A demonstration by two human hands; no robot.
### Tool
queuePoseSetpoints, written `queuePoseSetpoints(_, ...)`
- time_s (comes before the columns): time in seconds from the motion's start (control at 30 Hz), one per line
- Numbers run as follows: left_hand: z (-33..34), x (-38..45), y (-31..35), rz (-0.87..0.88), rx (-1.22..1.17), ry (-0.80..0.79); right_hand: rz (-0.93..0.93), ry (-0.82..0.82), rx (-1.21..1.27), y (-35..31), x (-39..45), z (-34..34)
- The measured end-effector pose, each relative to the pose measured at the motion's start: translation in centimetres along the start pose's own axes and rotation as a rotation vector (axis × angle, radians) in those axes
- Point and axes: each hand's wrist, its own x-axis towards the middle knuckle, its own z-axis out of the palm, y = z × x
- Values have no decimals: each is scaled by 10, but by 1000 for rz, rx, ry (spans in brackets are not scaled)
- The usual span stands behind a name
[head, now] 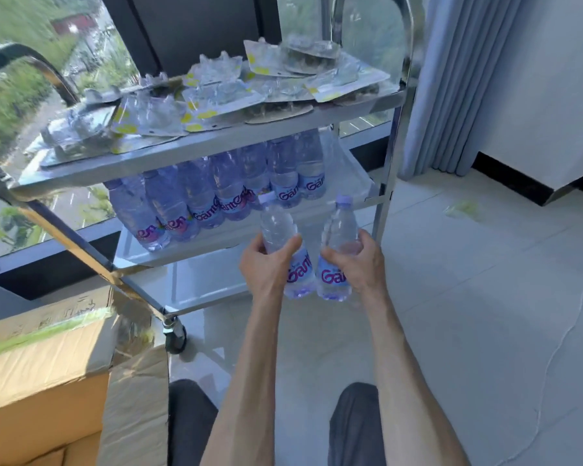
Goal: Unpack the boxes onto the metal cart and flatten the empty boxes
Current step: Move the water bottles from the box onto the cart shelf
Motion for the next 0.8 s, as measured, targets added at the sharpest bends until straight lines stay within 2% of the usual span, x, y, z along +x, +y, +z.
queuePoseSetpoints(0.17,74,41,21,164,20,122,-169,139,-41,-9,89,-5)
queuePoseSetpoints(0.33,119,77,13,168,2,255,-190,207,1,-15,160,13)
queuePoseSetpoints(0.5,129,97,-3,226,-40,250,-308,172,29,-21,201,36)
queuePoseSetpoints(0.8,120,104,-10,280,-59,226,-245,113,53,-13,250,61)
